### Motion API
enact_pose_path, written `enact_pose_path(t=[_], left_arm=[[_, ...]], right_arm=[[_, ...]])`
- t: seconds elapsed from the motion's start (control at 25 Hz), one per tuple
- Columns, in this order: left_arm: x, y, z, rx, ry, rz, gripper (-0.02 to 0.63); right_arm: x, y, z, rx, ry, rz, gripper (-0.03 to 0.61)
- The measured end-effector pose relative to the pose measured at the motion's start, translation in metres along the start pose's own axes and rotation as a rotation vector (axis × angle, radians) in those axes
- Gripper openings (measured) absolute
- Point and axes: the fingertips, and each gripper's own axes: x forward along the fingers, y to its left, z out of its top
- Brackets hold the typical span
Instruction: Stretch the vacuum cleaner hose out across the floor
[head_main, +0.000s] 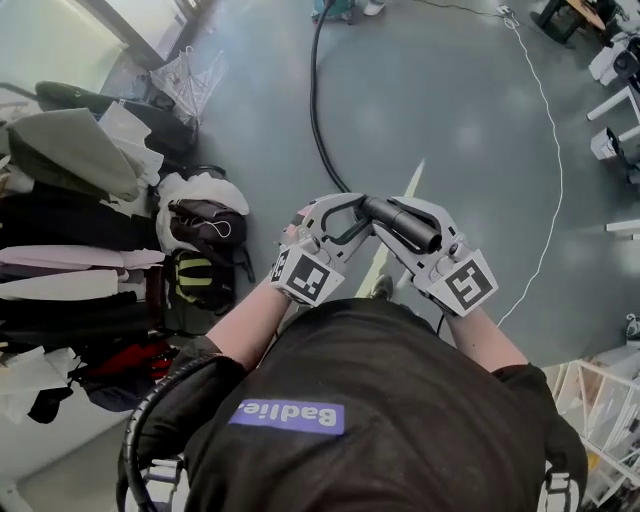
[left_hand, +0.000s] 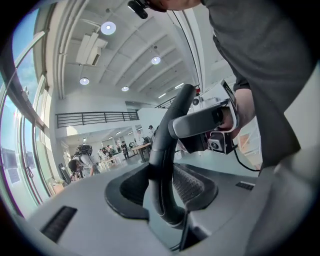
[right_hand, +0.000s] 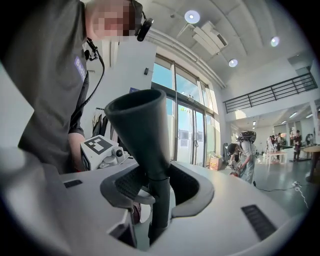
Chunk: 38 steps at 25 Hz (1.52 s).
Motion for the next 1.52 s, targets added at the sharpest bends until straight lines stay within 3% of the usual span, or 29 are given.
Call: enact_pose_path(t=[0.24, 0.4, 0.64, 0.84, 1.04, 1.28, 1.52], left_arm=[[-0.092, 0.008, -0.012, -0.05, -0.095, 0.011, 0.154], [-0.136, 0.003, -0.03, -0.082, -0.107, 0.006, 0.154], [-0.165, -0.013, -0.026, -0.092, -0.112, 0.026, 0.155], [-0.153, -0.035, -0.016, -0.07, -0.082, 0.029, 0.156], [-0.113, -0.09, -0.02, 0.0, -0.006, -0.014, 0.156], [-0.053, -0.158, -0.011, -0.035, 0.106, -0.013, 0.156], [-0.018, -0.198, -0.007, -0.057, 0.177, -0.039, 0.156]], right_arm=[[0.048, 0.075, 0.008, 0.015, 0.057, -0.082, 0.155], [0.054, 0.109, 0.005, 0.049, 0.09, -0.158, 0.155], [0.048, 0.153, 0.021, 0.049, 0.096, -0.154, 0.155], [0.022, 0.157, 0.025, 0.054, 0.075, -0.144, 0.155], [-0.04, 0.146, 0.002, 0.081, 0.054, -0.136, 0.155], [-0.125, 0.124, -0.025, 0.128, 0.014, -0.11, 0.155], [-0.173, 0.109, -0.04, 0.166, -0.005, -0.098, 0.155]])
